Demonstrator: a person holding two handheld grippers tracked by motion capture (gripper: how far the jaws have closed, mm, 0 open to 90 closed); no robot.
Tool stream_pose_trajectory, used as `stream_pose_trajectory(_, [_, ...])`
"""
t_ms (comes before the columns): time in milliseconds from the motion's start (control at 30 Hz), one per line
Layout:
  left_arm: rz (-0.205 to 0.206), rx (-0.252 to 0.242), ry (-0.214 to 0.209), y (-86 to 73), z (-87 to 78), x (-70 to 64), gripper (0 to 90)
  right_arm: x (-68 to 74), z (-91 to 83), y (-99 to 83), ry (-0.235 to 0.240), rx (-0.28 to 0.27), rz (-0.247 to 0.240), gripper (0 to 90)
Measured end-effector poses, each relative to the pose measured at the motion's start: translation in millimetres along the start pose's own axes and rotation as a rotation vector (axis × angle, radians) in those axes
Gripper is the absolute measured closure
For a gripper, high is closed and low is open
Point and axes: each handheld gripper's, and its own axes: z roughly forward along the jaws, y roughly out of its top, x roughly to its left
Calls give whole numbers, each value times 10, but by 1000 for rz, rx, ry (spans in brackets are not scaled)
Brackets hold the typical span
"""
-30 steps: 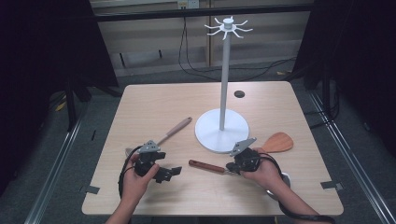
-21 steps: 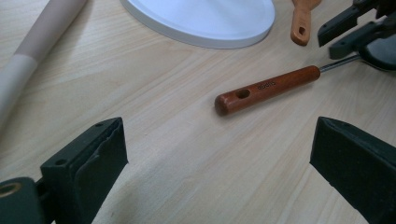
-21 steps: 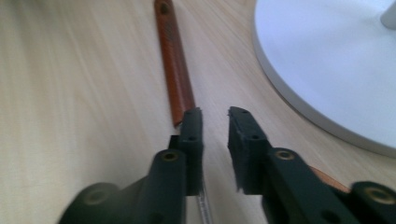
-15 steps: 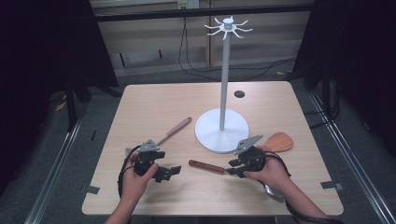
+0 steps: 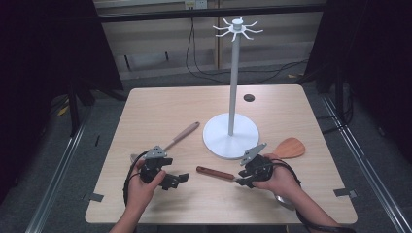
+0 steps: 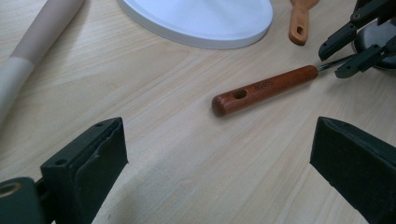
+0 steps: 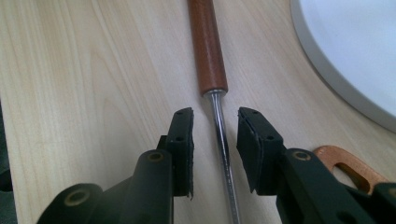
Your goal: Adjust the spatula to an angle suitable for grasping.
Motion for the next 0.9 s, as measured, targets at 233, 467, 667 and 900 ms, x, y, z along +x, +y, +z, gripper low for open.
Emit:
stream_pose_trajectory(233, [3,5,1,-2,11,-7,36,-11,-9,-24,1,44,19,685])
stream_pose_trajectory(467, [4,6,2,-3,11,-8,37,-13,-25,-23,2,99,24,713])
stream_pose_trajectory(667, [6,8,1,-3,11,-8,36,-7,1,-3,-8,136,25,746])
stream_pose_trajectory(900, [7,11,-3,-2,22,-9,36,2,42,61,-37,224,24,829])
